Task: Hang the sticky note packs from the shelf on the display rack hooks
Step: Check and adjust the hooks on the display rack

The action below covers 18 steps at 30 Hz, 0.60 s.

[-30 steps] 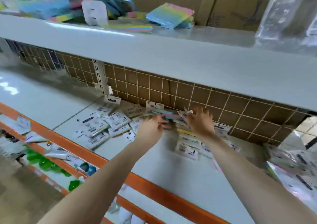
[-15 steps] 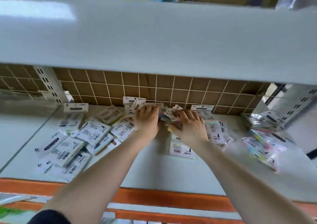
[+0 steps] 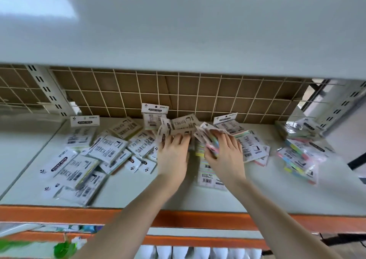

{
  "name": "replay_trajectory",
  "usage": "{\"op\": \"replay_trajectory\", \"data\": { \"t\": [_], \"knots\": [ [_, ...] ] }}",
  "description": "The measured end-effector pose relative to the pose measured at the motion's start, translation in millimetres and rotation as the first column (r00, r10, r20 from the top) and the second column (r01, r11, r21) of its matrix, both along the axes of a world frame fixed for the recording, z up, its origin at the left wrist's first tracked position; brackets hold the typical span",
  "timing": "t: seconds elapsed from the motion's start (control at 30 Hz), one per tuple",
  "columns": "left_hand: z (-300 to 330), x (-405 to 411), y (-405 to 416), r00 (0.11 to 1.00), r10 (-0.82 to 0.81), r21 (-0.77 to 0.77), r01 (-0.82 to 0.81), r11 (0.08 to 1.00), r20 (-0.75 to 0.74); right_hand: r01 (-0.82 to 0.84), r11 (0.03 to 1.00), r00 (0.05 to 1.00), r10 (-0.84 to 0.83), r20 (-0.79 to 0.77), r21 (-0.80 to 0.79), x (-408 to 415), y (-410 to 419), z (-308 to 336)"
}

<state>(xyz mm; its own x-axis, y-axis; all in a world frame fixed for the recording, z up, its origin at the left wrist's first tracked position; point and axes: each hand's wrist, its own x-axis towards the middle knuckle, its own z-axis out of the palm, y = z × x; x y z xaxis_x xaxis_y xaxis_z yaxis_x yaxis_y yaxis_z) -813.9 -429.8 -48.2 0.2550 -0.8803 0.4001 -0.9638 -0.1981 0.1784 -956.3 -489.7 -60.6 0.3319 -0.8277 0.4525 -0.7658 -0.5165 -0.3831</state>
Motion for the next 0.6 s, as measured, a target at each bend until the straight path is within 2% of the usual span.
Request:
{"op": "replay_trajectory", "data": {
  "t": [0.07, 0.13, 0.23, 0.33, 0.4, 0.47, 0.53, 0.6],
  "knots": [
    [-1.4, -4.8, 11.2, 0.997, -0.014, 0.015, 0.015, 1.0, -0.082, 0.006, 0.999, 1.0, -0.005, -0.008, 0.031, -2.3, 4.3, -1.1],
    [-1.1, -8.9, 22.5, 0.973, -0.03, -0.049, 0.019, 0.999, -0.228, 0.004, 0.999, 1.0, -0.004, 0.003, 0.043, -5.5, 9.7, -2.6],
    [0.7, -11.4, 35.9, 0.847, -0.001, -0.153, -0.095, 0.984, -0.532, -0.035, 0.997, 0.989, 0.025, 0.146, 0.063, -12.6, 17.5, -5.0],
    [3.9, -3.0, 43.1, 0.605, 0.015, -0.146, -0.216, 0.965, -0.796, -0.112, 0.984, 0.947, 0.063, 0.316, 0.139, -26.9, 21.7, -5.8],
    [8.5, 2.0, 46.9, 0.447, -0.004, -0.151, -0.295, 0.943, -0.894, -0.173, 0.956, 0.916, 0.068, 0.395, 0.237, -39.4, 23.6, -4.2],
    [16.2, 2.9, 50.3, 0.302, -0.068, -0.186, -0.384, 0.905, -0.951, -0.234, 0.906, 0.898, 0.061, 0.437, 0.354, -49.9, 24.1, 1.1],
    [25.0, 0.9, 51.4, 0.088, -0.192, -0.211, -0.436, 0.875, -0.977, -0.247, 0.878, 0.9, 0.051, 0.433, 0.41, -58.0, 23.5, 6.2],
    [34.6, -5.5, 52.0, -0.129, -0.289, -0.204, -0.446, 0.871, -0.949, -0.219, 0.889, 0.936, 0.075, 0.345, 0.402, -64.8, 22.8, 10.7]
  ]
}}
